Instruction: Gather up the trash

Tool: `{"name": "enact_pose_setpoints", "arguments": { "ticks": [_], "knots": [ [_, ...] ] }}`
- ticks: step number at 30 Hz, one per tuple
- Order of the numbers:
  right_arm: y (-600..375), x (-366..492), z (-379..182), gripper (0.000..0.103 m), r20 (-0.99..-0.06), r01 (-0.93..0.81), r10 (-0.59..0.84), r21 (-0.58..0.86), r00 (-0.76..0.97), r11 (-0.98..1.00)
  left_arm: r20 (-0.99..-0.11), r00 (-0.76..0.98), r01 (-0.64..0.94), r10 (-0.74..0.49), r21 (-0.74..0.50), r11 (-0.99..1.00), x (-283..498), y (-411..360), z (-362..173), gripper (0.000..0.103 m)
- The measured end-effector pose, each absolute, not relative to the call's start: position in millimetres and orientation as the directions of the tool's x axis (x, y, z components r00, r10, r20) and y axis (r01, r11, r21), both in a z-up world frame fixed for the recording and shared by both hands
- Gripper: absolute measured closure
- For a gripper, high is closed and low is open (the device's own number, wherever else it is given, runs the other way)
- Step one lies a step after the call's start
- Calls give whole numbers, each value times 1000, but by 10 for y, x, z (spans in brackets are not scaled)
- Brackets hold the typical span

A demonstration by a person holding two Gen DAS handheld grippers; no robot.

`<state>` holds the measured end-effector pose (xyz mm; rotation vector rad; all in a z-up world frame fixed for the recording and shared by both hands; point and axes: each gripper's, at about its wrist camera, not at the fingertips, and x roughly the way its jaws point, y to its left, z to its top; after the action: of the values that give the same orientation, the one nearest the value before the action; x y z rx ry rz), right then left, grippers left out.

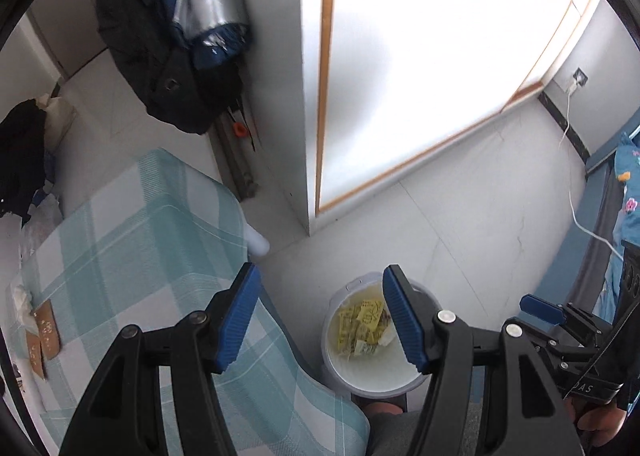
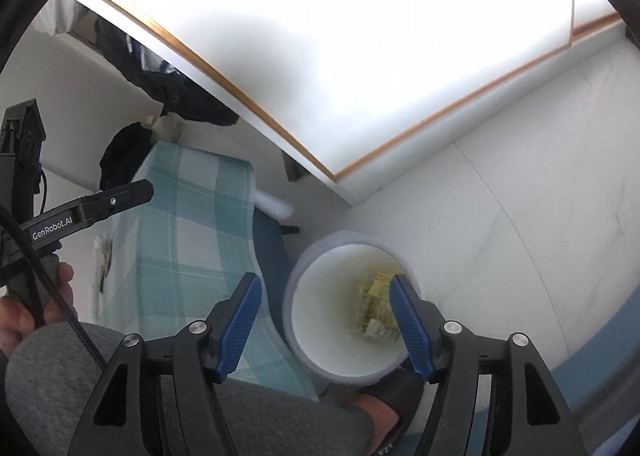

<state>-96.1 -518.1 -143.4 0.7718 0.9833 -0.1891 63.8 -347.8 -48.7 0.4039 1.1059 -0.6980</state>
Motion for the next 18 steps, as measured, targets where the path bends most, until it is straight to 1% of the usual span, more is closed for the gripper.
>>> {"name": "enact_pose_setpoints", "arguments": {
  "ticks": [5,7,9,14,16,17,18],
  "knots": [
    [-5062,-905,-840,31,-747,408,111,474,656,780,-846,403,617,-349,-30,786,618,-3062,-103,42],
    [-4980,-878,-582,28,-715,377,77,453,695,808,-819,451,587,-356,-29,809,601,-2916,21,38],
    [-4867,-850,-309,27,-678,343,48,430,733,835,-779,509,553,-365,-29,833,574,-2722,180,30],
    [-4533,-778,199,22,-596,251,39,394,802,884,-706,597,492,-382,-54,869,544,-2343,514,27],
    [-4337,-733,396,19,-562,204,45,372,826,905,-670,640,461,-375,-56,886,544,-2149,638,22],
    [-4246,-723,453,18,-552,189,48,365,833,912,-656,659,447,-369,-53,893,530,-2087,664,18],
    [-4132,-695,541,17,-535,166,55,356,843,920,-640,677,435,-364,-51,899,492,-2015,731,18]
  ]
}}
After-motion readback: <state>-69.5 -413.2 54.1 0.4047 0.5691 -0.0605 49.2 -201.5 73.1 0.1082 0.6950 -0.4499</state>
